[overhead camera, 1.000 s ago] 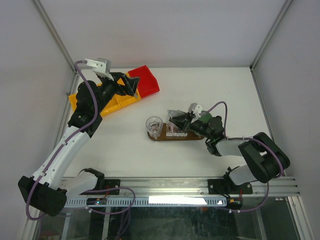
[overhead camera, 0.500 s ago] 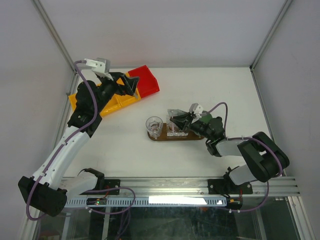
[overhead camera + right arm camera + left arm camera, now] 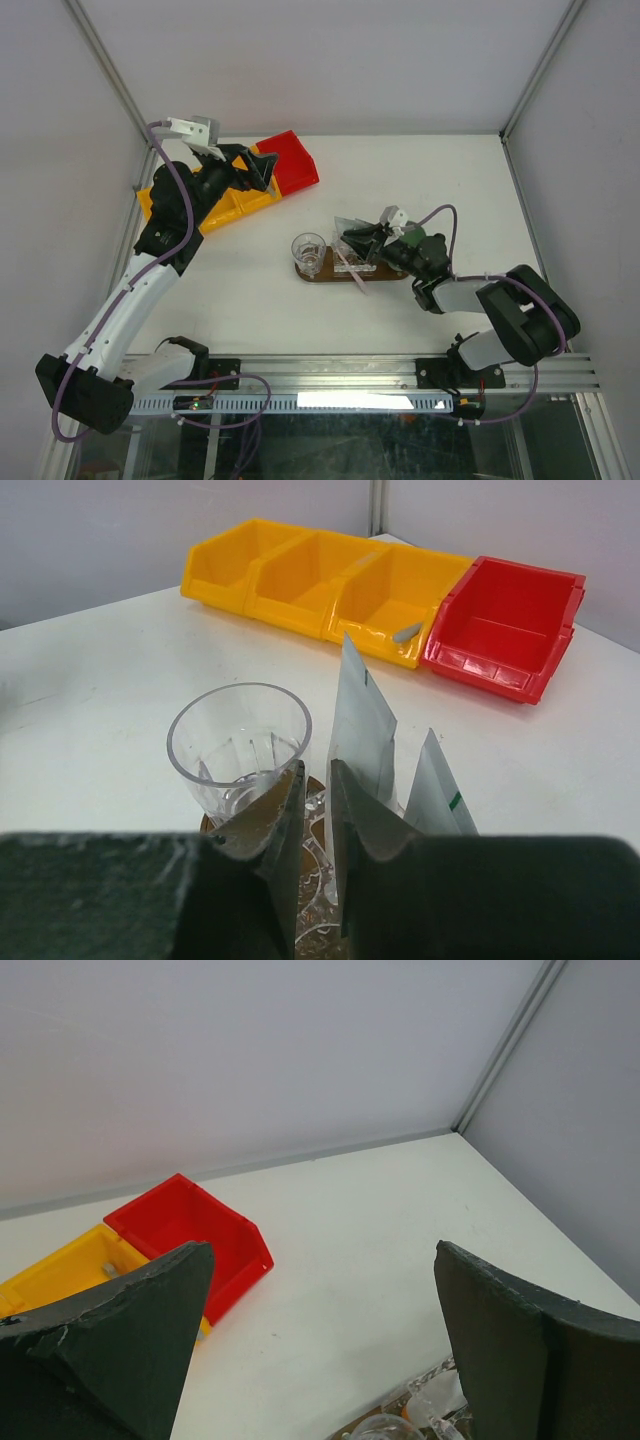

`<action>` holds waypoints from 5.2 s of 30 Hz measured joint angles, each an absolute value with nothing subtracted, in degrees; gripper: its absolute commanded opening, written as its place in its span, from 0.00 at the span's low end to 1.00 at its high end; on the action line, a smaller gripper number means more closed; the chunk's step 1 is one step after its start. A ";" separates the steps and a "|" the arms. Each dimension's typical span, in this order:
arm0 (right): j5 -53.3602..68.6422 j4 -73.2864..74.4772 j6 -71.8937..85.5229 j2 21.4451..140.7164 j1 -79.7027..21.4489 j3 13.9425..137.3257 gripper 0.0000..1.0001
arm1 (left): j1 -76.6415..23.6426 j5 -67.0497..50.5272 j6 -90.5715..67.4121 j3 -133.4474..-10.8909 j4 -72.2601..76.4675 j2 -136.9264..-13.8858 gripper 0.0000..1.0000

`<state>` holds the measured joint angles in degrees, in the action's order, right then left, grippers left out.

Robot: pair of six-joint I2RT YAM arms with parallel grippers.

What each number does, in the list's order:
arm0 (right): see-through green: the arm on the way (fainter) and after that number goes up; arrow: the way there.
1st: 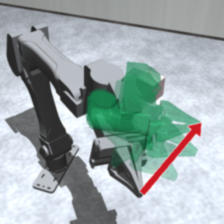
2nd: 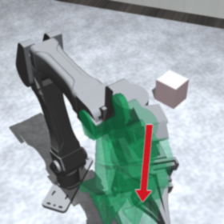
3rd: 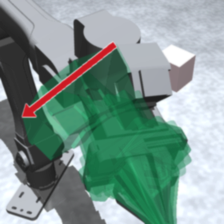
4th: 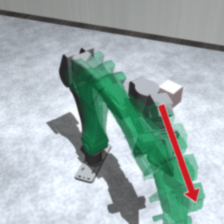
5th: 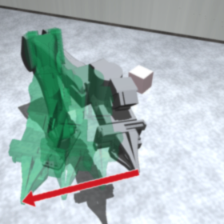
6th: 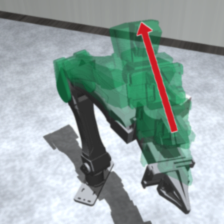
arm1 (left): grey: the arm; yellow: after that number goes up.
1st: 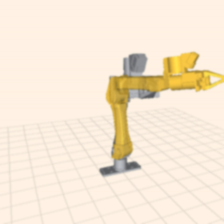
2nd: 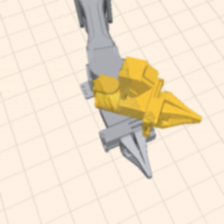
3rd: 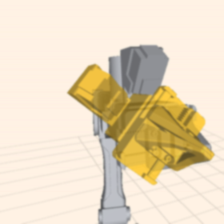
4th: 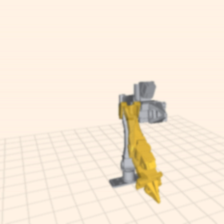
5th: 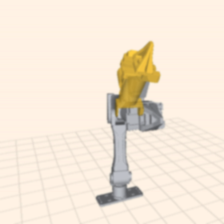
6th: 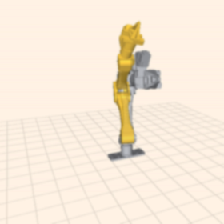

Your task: Prepare toiletry sets of a toothbrush and toothpaste on the tray

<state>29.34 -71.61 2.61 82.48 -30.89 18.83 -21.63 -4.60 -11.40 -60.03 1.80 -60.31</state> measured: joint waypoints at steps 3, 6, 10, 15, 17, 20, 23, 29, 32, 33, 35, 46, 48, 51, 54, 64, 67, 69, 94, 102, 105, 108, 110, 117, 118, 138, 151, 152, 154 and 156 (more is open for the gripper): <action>29.34 -71.55 2.61 82.35 -30.85 18.81 0.19 | -21.63 -4.60 -11.42 -60.03 1.80 -60.31 0.96; 29.39 -71.05 2.92 81.95 -30.85 18.59 0.21 | -21.63 -4.62 -11.44 -60.03 1.80 -60.31 0.96; 29.28 -66.72 5.28 78.28 -30.89 18.52 0.28 | -21.63 -4.80 -11.49 -60.03 1.80 -60.31 0.96; 27.22 -52.66 6.94 65.91 -32.45 19.33 0.39 | -21.28 -4.95 -11.57 -60.03 1.80 -60.31 0.96; 26.24 -44.69 6.96 60.64 -32.95 20.64 0.44 | -21.26 -4.97 -11.62 -60.03 1.83 -60.31 0.97; 24.29 -29.67 4.99 53.21 -33.21 24.67 0.49 | -20.93 -5.06 -11.66 -60.03 1.83 -60.31 0.97; 22.48 -14.74 3.31 48.49 -33.52 29.67 0.54 | -20.80 -5.08 -11.99 -60.03 1.83 -60.31 0.97; 16.73 10.50 2.85 50.30 -40.60 41.67 0.57 | -20.14 -5.15 -12.47 -60.03 1.83 -60.31 0.98; 14.24 21.19 2.81 51.44 -45.76 46.96 0.58 | -20.12 -5.15 -12.51 -60.03 1.85 -60.27 0.98; 13.43 24.32 2.59 51.68 -47.11 48.58 0.58 | -20.12 -5.15 -12.51 -60.03 1.83 -60.25 0.98; 11.27 30.57 1.80 52.56 -49.80 52.23 0.59 | -20.12 -5.15 -12.53 -60.03 1.83 -60.16 0.98; 2.44 52.88 -9.30 64.45 -58.63 58.89 0.62 | -20.12 -5.06 -12.51 -60.03 1.93 -59.20 0.98; 1.41 54.50 -11.57 66.72 -59.51 57.89 0.61 | -20.12 -5.06 -12.51 -60.03 1.96 -59.11 0.98; 0.16 55.13 -14.39 73.36 -60.07 55.64 0.60 | -20.12 -5.04 -12.51 -60.03 1.98 -58.94 0.98; -1.06 55.11 -16.64 79.37 -60.40 53.10 0.56 | -20.12 -5.04 -12.51 -60.03 2.00 -58.70 0.98; -0.71 45.47 -20.34 81.36 -60.47 49.74 0.47 | -20.12 -4.99 -12.51 -60.03 2.20 -58.24 0.98; -0.40 42.59 -20.88 81.95 -60.47 47.05 0.44 | -20.12 -4.99 -12.51 -60.03 2.20 -58.24 0.98; 0.01 41.17 -21.21 82.37 -60.47 45.52 0.40 | -20.12 -4.99 -12.49 -60.03 2.20 -58.22 0.98; 9.54 32.45 -24.40 78.91 -58.70 44.05 0.00 | -20.12 -4.97 -12.49 -59.90 2.22 -58.08 0.98; 12.58 26.79 -24.53 68.10 -58.70 42.48 0.00 | -20.12 -4.82 -12.49 -59.53 2.24 -58.04 0.98; 13.47 24.32 -24.38 65.54 -58.70 41.39 0.00 | -20.12 -4.84 -12.51 -59.51 2.22 -58.04 0.98; 14.48 21.26 -23.94 63.31 -58.70 39.72 0.00 | -20.12 -4.84 -12.49 -59.51 2.24 -58.04 0.98; 14.79 18.76 -23.40 61.71 -58.70 38.39 0.00 | -20.12 -4.84 -12.51 -59.51 2.24 -58.04 0.98; 15.44 10.39 -22.09 56.18 -58.59 36.45 0.00 | -20.12 -4.82 -12.51 -59.51 2.24 -58.04 0.98; 15.88 8.71 -21.93 54.76 -58.57 36.27 0.00 | -20.12 -4.82 -12.51 -59.51 2.24 -58.04 0.98; 16.71 -22.61 -21.47 44.47 -53.19 29.39 0.00 | -20.12 -4.82 -12.49 -59.51 2.24 -58.04 0.98; 15.42 -37.58 -19.88 44.58 -42.94 22.92 0.00 | -20.12 -4.82 -12.47 -59.51 2.24 -58.04 0.98; 15.99 -38.92 -19.38 44.77 -42.13 22.33 0.00 | -20.12 -4.82 -12.47 -59.51 2.24 -58.04 0.98; 16.84 -41.19 -18.24 45.50 -40.62 21.10 0.00 | -20.12 -4.82 -12.47 -59.51 2.24 -58.04 0.98; 17.34 -42.46 -17.39 46.24 -39.72 20.05 0.00 | -20.12 -4.82 -12.47 -59.51 2.24 -58.04 0.98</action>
<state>17.34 -42.46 -17.39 46.24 -39.72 20.05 -20.12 -4.82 -12.47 -59.51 2.24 -58.04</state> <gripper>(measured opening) 0.019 0.982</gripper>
